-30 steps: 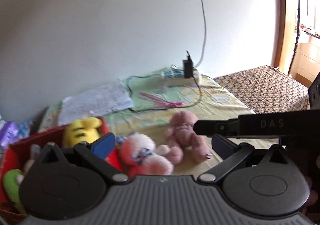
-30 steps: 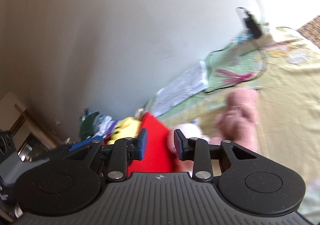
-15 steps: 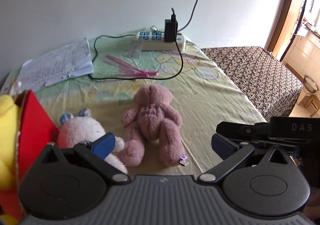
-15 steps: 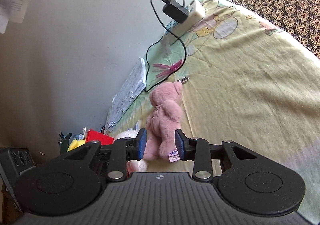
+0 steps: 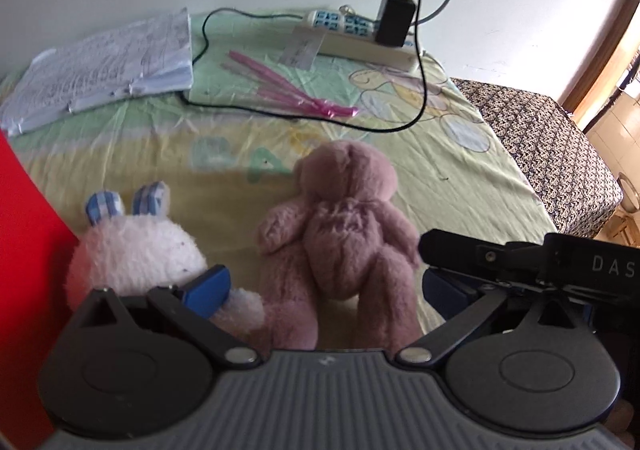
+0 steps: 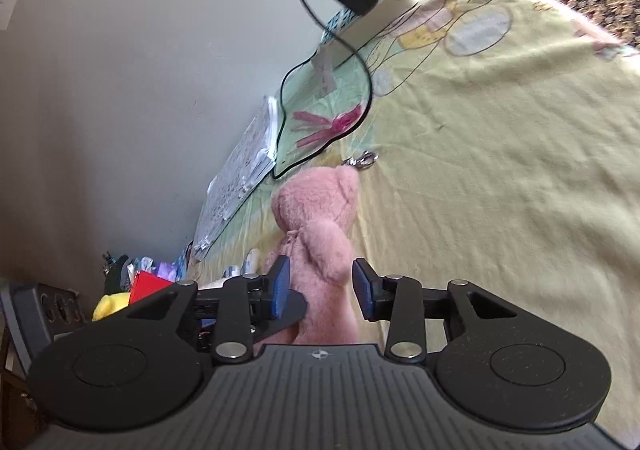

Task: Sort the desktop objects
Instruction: 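Close both grippers around the body of the pink-brown teddy bear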

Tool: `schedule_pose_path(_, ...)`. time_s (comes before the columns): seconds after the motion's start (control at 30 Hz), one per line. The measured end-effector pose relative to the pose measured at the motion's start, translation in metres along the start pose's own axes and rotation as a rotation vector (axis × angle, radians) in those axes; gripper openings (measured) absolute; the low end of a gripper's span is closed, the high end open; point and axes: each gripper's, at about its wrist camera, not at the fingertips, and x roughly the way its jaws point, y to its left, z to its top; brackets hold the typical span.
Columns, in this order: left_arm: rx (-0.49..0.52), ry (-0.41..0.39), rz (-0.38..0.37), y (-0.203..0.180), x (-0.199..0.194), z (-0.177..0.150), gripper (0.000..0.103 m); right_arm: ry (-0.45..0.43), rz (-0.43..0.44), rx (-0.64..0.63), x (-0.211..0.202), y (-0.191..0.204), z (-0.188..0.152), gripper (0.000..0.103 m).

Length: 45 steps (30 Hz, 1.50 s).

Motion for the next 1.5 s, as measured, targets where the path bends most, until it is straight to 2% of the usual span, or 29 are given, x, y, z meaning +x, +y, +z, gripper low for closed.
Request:
schedule_pose_path(0.07, 0.005, 0.007, 0.000, -0.001, 0.006, 0.000, 0.102, 0.006, -0.025, -0.028, 0.010, 0.002, 0.002, 0.041)
schedule_pose_path(0.17, 0.037, 0.003, 0.013, -0.006, 0.010, 0.002, 0.102, 0.024, -0.017, -0.020, 0.023, -0.003, 0.007, 0.040)
schedule_pose_path(0.37, 0.044, -0.022, 0.002, -0.008, 0.015, 0.005, 0.102, 0.049, 0.054, 0.034, 0.036, -0.013, 0.012, 0.043)
schedule_pose_path(0.47, 0.051, -0.022, -0.016, -0.009, 0.017, 0.004, 0.102, 0.064, 0.085, 0.047, 0.035, -0.016, 0.012, 0.033)
schedule_pose_path(0.77, 0.057, 0.004, -0.068, -0.017, 0.008, -0.002, 0.101, 0.088, 0.085, 0.066, 0.015, -0.020, 0.005, 0.028)
schedule_pose_path(1.2, 0.087, 0.038, -0.153, -0.046, -0.031, -0.050, 0.101, 0.179, 0.045, 0.084, -0.036, -0.016, -0.035, 0.028)
schedule_pose_path(1.5, 0.067, 0.058, -0.207, -0.045, -0.061, -0.086, 0.101, 0.189, 0.034, 0.087, -0.060, -0.004, -0.072, 0.028)
